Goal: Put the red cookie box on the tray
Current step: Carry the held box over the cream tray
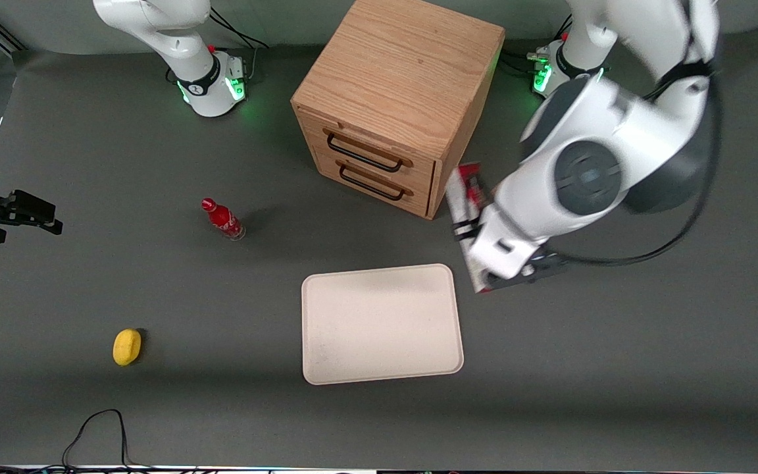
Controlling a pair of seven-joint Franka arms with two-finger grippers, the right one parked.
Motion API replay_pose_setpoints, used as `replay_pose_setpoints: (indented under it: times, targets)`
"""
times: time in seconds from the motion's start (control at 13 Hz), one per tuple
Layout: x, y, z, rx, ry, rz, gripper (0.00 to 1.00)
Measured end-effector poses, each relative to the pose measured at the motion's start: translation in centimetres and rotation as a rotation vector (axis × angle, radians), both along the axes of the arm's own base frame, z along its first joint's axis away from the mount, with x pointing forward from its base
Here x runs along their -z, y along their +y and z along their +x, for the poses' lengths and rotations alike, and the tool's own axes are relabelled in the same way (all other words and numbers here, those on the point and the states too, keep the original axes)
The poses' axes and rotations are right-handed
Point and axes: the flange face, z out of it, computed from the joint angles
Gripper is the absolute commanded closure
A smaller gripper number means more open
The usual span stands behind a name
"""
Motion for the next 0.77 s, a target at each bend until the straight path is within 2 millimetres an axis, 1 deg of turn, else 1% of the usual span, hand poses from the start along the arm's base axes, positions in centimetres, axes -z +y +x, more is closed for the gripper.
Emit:
replay_pose_setpoints:
  times: [0.08, 0.15, 0.23, 0.31, 0.46, 0.77]
  targets:
    - [2.5, -2.0, 0.5, -0.018, -0.016, -0.009, 1.0]
    - [5.1, -3.4, 1.1, -0.028, -0.031, -0.012, 1.0]
    - [7.5, -4.0, 1.7, -0.03, -0.045, -0.001, 1.0]
    - [9.6, -4.2, 2.2, -0.025, -0.061, 0.023, 1.0]
    - [13.2, -4.5, 3.2, -0.015, -0.1, 0.062, 1.0]
    - [19.3, -5.1, 4.1, 0.005, -0.135, 0.075, 1.0]
